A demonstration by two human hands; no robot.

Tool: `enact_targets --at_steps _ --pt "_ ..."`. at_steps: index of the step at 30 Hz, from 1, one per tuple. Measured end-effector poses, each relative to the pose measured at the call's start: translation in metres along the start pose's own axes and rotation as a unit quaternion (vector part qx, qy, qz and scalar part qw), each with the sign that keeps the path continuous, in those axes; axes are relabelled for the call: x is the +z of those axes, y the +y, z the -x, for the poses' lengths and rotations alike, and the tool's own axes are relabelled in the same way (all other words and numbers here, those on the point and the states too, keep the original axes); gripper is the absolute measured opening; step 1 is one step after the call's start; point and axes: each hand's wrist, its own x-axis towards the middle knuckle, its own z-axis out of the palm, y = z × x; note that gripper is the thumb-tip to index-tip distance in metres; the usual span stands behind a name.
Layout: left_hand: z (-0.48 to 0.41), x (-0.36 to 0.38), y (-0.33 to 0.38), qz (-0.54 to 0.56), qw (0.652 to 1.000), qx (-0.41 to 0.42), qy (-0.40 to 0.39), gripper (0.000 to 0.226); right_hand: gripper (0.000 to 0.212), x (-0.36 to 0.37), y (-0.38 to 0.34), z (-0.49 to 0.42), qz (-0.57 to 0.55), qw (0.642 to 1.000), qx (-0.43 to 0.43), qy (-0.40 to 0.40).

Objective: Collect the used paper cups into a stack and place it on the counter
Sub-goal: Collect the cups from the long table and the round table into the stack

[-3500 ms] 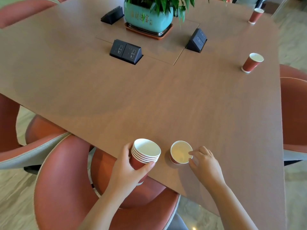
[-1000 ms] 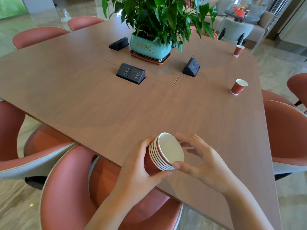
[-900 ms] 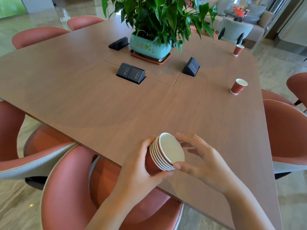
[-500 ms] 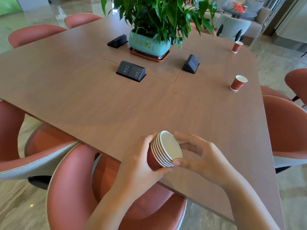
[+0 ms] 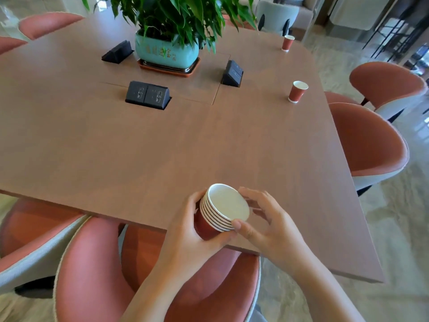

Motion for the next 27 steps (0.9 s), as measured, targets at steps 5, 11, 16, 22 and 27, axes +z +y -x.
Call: enact_targets --at_steps 5,11,16,22,27 --pt "-0.004 0.018 -0.006 0.062 0.997 -0.028 -0.031 0.068 0.052 -0.017 0.015 0.028 0.132 0.988 0.033 0.072" --pt "-0.003 0.049 0.002 0.101 0.990 -0.026 -0.090 0.069 0.043 -0.045 0.031 0.065 0.239 0.953 0.061 0.175" --pt "0.005 0.086 0.013 0.106 0.985 -0.012 -0.133 0.063 0.043 -0.066 0.048 0.094 0.307 0.927 0.076 0.200" --pt "0.026 0.160 0.042 0.117 0.974 -0.002 -0.195 0.069 0.044 -0.113 0.077 0.152 0.322 0.906 0.126 0.246" --pt "0.056 0.241 0.079 0.104 0.964 0.015 -0.243 0.070 0.042 -0.176 0.109 0.215 0.317 0.888 0.164 0.290"
